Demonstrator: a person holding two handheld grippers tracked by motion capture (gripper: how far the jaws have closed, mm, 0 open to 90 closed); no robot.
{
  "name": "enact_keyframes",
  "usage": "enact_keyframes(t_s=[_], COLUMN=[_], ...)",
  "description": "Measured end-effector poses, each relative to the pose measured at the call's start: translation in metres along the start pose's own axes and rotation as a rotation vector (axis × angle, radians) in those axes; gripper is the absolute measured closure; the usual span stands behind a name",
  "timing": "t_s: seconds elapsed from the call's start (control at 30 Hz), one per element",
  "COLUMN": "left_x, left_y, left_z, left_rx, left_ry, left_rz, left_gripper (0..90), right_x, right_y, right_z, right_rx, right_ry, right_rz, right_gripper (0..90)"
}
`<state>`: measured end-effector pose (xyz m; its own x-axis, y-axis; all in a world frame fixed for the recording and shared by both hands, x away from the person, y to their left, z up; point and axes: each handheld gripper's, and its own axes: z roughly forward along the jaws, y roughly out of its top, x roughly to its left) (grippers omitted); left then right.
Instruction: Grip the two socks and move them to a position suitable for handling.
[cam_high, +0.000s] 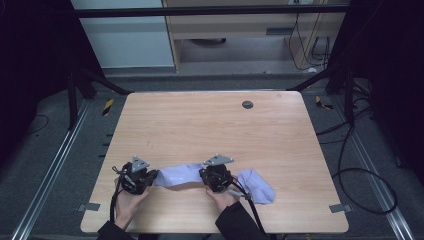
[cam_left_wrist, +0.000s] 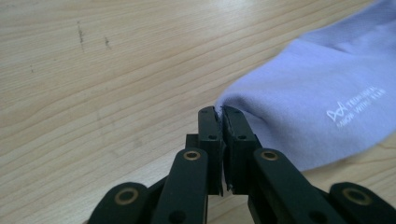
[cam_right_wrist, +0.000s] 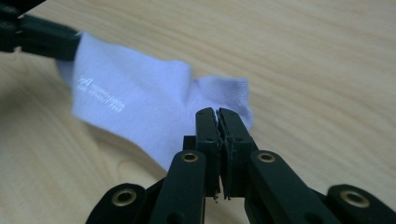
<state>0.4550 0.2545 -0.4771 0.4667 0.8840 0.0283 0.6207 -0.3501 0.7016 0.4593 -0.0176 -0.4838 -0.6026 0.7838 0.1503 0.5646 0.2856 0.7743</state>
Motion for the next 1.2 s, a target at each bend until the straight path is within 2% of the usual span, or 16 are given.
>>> enact_keyframes(t_s=[0.2, 0.27, 0.3, 0.33, 0.4, 0.43, 0.47, 0.53, 0.63, 0.67, 0.73, 0.83, 0.87, 1.0, 1.07, 1.2], left_x=[0.002, 0.003, 0.004, 0.005, 0.008, 0.011, 0.011, 0.013, 0.011, 0.011, 0.009, 0.003, 0.002, -0.008, -0.012, -0.025], left_y=[-0.001, -0.002, -0.002, -0.002, -0.002, -0.002, -0.002, -0.001, 0.001, 0.001, 0.002, 0.004, 0.005, 0.008, 0.010, 0.014], left_z=[0.006, 0.007, 0.006, 0.005, 0.002, -0.002, -0.002, -0.006, -0.011, -0.012, -0.014, -0.016, -0.017, -0.018, -0.019, -0.020], left_rx=[0.023, 0.021, 0.015, 0.009, -0.011, -0.036, -0.036, -0.067, -0.106, -0.117, -0.130, -0.146, -0.150, -0.158, -0.156, -0.168], left_ry=[-0.001, 0.014, 0.023, 0.027, 0.040, 0.044, 0.044, 0.046, 0.039, 0.032, 0.016, 0.002, -0.005, -0.040, -0.051, -0.082], left_rz=[0.008, 0.006, -0.001, -0.007, -0.039, -0.061, -0.061, -0.080, -0.107, -0.112, -0.119, -0.118, -0.117, -0.112, -0.103, -0.083], left_gripper=[85.2, 78.2, 78.2, 72.5, 70.1, 67.0, 65.7, 64.9, 62.2, 60.8, 60.4, 57.8, 57.8, 56.5, 56.4, 56.3], right_x=[0.008, 0.008, 0.008, 0.007, 0.006, 0.003, 0.003, 0.000, -0.009, -0.016, -0.020, -0.040, -0.040, -0.060, -0.069, -0.085], right_y=[-0.008, -0.011, -0.012, -0.014, -0.014, -0.012, -0.012, -0.008, 0.003, 0.010, 0.013, 0.021, 0.021, 0.019, 0.014, 0.000], right_z=[0.001, 0.003, 0.004, 0.004, 0.003, -0.002, -0.002, -0.009, -0.024, -0.034, -0.037, -0.055, -0.055, -0.074, -0.085, -0.104], right_rx=[0.017, 0.029, 0.033, 0.031, 0.024, 0.002, 0.002, -0.029, -0.078, -0.094, -0.104, -0.124, -0.124, -0.140, -0.144, -0.149], right_ry=[0.001, 0.001, -0.002, -0.005, -0.007, -0.008, -0.008, -0.011, -0.027, -0.034, -0.038, -0.060, -0.060, -0.066, -0.092, -0.106], right_rz=[-0.003, -0.006, -0.007, 0.001, 0.000, 0.007, 0.007, 0.007, -0.015, -0.010, -0.004, 0.009, 0.009, 0.028, 0.017, 0.015], right_gripper=[87.5, 86.9, 85.7, 81.8, 79.4, 75.7, 75.7, 73.2, 67.2, 63.4, 61.3, 55.0, 55.0, 51.6, 51.6, 51.0])
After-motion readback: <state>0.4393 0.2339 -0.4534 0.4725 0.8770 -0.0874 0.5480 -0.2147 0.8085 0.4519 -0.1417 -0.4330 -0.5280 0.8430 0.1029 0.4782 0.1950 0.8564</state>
